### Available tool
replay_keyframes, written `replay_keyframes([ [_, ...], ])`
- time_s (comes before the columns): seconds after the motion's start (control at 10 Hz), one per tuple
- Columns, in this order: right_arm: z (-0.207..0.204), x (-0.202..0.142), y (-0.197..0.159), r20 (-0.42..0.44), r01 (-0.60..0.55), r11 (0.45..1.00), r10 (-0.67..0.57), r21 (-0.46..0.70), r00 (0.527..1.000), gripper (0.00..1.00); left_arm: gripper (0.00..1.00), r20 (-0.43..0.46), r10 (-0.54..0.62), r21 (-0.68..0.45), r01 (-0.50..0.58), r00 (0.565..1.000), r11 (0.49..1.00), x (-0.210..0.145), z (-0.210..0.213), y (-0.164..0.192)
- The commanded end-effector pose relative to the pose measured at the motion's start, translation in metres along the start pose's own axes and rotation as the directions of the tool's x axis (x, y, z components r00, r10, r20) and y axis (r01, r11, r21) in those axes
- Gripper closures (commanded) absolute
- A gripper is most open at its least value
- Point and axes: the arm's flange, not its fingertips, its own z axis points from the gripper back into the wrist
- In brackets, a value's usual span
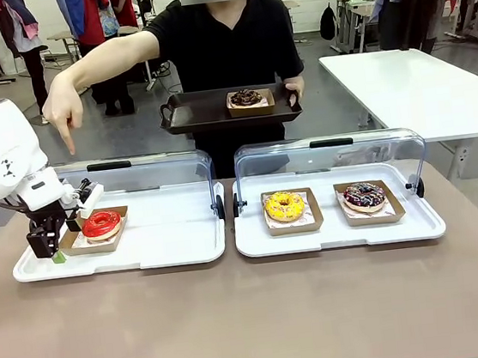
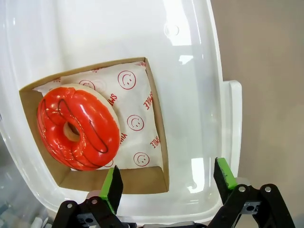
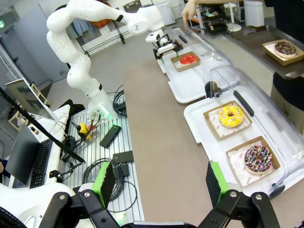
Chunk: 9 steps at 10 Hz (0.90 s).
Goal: Provide the desired donut to the person.
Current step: Pick up and lift the Paper togo box containing the Donut pointed at by the person.
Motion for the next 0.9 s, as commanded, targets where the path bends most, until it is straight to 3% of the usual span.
replay_keyframes([
  [0.0,0.0000,-0.0005,-0.0003,0.010,-0.005,1.000,0.005,0.007,1.000,0.00,0.00,-0.042,0.028,0.003,-0.028,0.999,1.000,0.0002,-0.0023,-0.0012],
  [0.8,0.0000,-0.0005,-0.0003,0.010,-0.005,1.000,0.005,0.007,1.000,0.00,0.00,-0.014,0.048,-0.043,-0.048,0.999,0.998,-0.0044,-0.0109,0.0086],
])
